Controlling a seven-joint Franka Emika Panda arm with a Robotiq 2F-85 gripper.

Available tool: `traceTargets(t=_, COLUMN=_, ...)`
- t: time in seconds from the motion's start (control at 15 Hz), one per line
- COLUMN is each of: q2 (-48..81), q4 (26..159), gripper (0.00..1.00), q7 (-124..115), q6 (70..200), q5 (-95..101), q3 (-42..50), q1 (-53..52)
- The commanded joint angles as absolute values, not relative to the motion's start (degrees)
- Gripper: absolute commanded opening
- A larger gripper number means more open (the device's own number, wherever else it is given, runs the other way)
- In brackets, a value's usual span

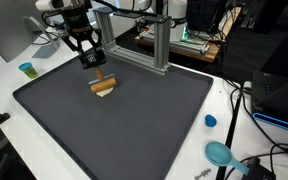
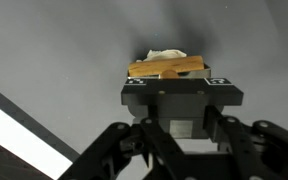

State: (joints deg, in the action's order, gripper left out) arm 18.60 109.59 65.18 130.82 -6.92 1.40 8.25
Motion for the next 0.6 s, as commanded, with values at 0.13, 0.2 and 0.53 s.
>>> traceTargets(t=0.13, q2=20.31, q4=109.68, gripper=0.22, q7=69.5, q6=132.72, q5=-6.57, q3=0.03, q1=9.08)
traceTargets(t=0.2, q2=20.88, q4=109.34, gripper=0.22, q7=70.53, q6=132.68, q5=-7.29, q3=-0.24, q1=9.35)
traceTargets(t=0.53, q2=21.95, q4=108.82, gripper=0.22, q7=77.53, q6=133.29, q5=-11.08, q3=-2.21, q1=10.5)
